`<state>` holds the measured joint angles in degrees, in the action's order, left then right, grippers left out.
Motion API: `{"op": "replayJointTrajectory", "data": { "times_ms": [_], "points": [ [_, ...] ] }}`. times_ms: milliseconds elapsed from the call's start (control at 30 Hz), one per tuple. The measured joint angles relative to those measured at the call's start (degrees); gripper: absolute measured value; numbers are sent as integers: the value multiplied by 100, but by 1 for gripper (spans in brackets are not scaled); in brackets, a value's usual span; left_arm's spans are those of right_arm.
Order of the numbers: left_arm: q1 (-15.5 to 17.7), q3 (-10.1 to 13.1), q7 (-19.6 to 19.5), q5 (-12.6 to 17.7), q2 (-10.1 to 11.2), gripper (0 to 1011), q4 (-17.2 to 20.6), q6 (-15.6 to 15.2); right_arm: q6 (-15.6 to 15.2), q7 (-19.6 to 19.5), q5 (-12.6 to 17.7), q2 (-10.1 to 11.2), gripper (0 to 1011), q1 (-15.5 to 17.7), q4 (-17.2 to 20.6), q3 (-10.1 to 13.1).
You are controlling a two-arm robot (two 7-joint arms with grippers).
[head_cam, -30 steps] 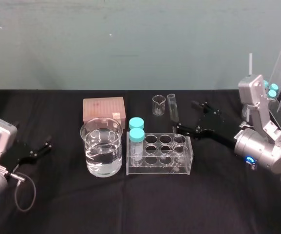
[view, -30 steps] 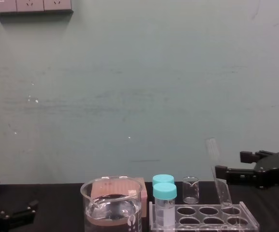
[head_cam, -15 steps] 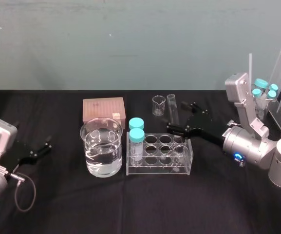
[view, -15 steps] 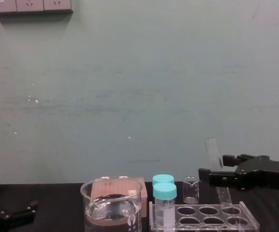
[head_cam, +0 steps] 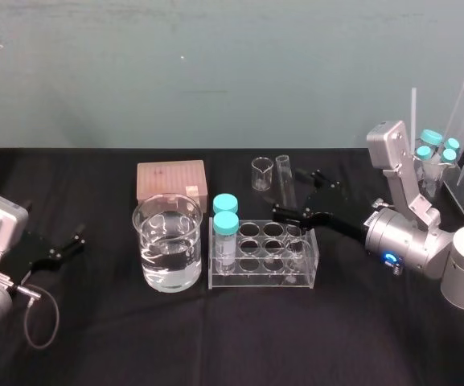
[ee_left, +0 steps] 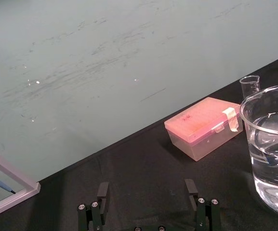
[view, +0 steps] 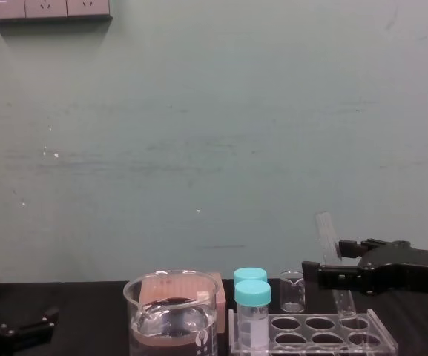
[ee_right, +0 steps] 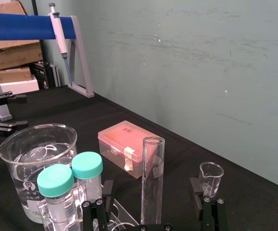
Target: Hold the test tube with one hand and immerse one end into the beaker, then return it to the test tube rack.
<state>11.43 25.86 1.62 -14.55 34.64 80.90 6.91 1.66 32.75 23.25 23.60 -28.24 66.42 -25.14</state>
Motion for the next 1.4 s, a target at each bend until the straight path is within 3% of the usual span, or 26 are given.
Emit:
{"op": "replayJointTrajectory", "data": {
  "times_ms": [167, 333, 700, 1000, 1400],
  "points": [
    [0, 0, 0, 0, 0, 1000, 0, 0, -1, -2, 6, 0, 985, 0, -3, 3],
    [0, 0, 0, 0, 0, 1000, 0, 0, 0, -3, 8, 0, 886, 0, -4, 4],
    [0, 0, 0, 0, 0, 1000, 0, 0, 2, -2, 12, 0, 568, 0, -4, 4],
    [0, 0, 0, 0, 0, 1000, 0, 0, 7, -2, 17, 0, 243, 0, -4, 5],
    [0, 0, 0, 0, 0, 1000, 0, 0, 30, -2, 21, -5, 225, 11, -4, 16]
  ]
}}
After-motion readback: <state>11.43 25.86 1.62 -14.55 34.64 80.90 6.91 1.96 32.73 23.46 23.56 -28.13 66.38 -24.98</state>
